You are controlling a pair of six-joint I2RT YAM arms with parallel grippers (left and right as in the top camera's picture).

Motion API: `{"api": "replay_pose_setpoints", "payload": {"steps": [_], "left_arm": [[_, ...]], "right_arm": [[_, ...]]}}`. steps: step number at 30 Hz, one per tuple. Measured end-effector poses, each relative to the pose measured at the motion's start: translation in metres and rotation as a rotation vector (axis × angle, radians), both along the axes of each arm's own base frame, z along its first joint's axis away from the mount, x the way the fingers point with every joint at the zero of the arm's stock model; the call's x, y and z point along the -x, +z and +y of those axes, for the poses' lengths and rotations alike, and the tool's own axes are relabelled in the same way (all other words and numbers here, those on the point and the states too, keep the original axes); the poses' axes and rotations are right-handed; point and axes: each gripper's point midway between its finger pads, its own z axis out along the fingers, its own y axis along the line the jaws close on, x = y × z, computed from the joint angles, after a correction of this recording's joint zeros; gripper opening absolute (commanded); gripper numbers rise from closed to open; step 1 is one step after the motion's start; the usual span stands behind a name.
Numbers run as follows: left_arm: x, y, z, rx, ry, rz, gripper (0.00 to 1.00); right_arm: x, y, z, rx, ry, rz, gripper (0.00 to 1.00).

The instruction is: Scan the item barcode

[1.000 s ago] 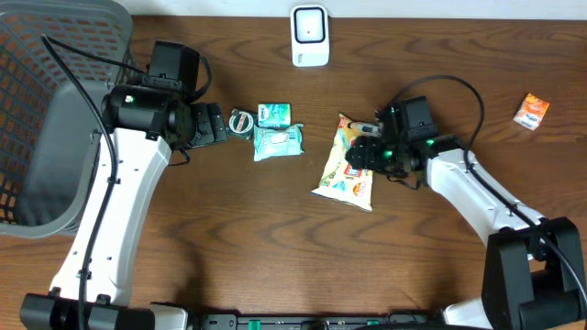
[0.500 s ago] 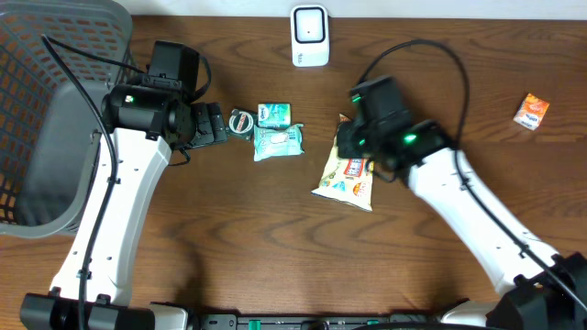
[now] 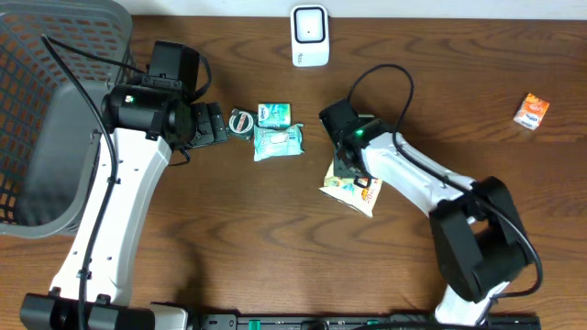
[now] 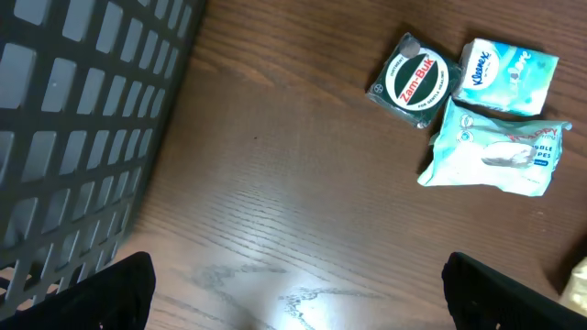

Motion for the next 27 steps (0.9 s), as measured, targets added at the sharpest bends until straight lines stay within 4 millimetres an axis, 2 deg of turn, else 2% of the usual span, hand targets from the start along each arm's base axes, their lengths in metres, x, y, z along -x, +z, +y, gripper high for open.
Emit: {"api": "replay_pose_setpoints", "payload": {"steps": [3,7,9,14,16,18,22,27], "left_arm": [[0.0,0.0,0.0,0.0,0.0,0.0,0.99],[0.0,0.0,0.0,0.0,0.0,0.0,0.99],[0.0,0.0,0.0,0.0,0.0,0.0,0.99],[0.0,0.0,0.0,0.0,0.0,0.0,0.99],[0.0,0.0,0.0,0.0,0.0,0.0,0.99],[0.0,0.0,0.0,0.0,0.0,0.0,0.98],[0.0,0.0,0.0,0.0,0.0,0.0,0.99],[0.0,0.0,0.0,0.0,0.0,0.0,0.99]], "right_arm": [[0.005,0.001,-0.013,0.044,-0.015,0.023,0.47],[0.01,0.006,-0.021,0.057,-0.029,0.042,0.64],[0.008,0.014,-0.017,0.029,-0.028,0.024,0.76],[-0.003,0.04,0.006,-0.048,0.004,-0.067,0.8],[-0.005,0.045,0.019,-0.072,0.025,-0.092,0.89],[-0.003,0.044,0.025,-0.07,0.045,-0.094,0.93],[0.001,0.038,0.031,-0.023,0.075,-0.096,0.95],[0.007,0.008,0.025,0.089,0.089,-0.045,0.97]]}}
